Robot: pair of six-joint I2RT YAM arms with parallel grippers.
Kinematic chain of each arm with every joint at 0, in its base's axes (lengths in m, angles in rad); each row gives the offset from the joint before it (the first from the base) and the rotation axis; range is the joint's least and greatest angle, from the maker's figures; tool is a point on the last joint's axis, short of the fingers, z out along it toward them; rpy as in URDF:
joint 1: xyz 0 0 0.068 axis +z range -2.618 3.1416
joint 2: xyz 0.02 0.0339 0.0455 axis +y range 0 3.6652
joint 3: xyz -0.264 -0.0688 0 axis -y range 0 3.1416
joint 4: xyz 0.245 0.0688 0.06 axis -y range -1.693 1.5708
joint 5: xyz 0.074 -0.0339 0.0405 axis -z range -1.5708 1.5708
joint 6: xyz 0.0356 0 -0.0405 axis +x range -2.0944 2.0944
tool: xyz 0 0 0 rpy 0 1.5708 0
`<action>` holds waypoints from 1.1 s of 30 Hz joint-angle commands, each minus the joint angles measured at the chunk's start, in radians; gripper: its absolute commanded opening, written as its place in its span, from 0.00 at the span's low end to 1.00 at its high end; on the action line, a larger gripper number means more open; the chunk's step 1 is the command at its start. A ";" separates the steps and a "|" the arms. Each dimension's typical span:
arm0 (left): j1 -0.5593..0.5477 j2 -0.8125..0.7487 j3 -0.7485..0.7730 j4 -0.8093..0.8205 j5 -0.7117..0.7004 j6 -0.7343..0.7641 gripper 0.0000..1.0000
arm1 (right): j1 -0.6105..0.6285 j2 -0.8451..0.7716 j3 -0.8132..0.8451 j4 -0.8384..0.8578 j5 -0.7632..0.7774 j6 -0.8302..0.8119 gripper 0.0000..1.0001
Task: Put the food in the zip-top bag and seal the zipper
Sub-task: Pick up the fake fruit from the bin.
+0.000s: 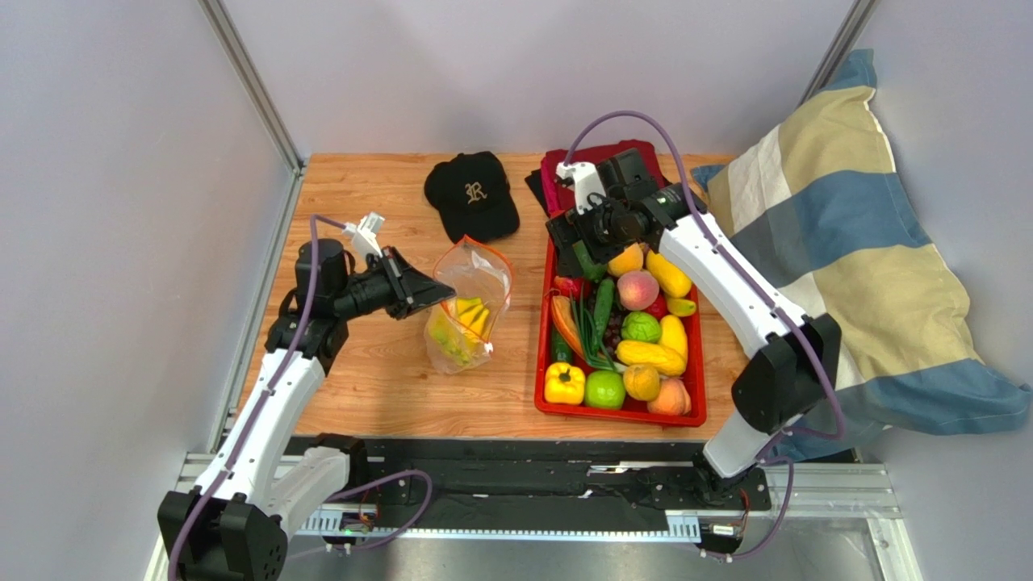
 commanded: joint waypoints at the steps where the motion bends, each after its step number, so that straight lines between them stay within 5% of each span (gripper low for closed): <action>1: 0.002 -0.010 0.013 0.202 0.072 -0.138 0.00 | -0.021 0.094 0.069 -0.018 0.157 -0.040 1.00; 15: 0.017 -0.035 -0.111 0.110 0.028 -0.057 0.00 | -0.032 0.295 0.143 0.009 0.237 -0.017 0.99; 18: 0.021 -0.026 -0.108 0.094 0.024 -0.044 0.00 | -0.033 0.312 0.143 0.006 0.231 -0.004 0.92; 25: 0.027 -0.023 -0.093 0.041 0.015 -0.011 0.00 | -0.033 0.202 0.166 -0.014 0.167 0.013 0.48; 29: 0.028 -0.010 -0.087 0.034 0.017 -0.008 0.00 | -0.033 0.120 0.187 -0.014 0.040 0.015 0.38; 33: 0.028 0.007 -0.068 0.011 0.015 0.015 0.00 | -0.021 0.021 0.174 0.102 -0.308 0.075 0.39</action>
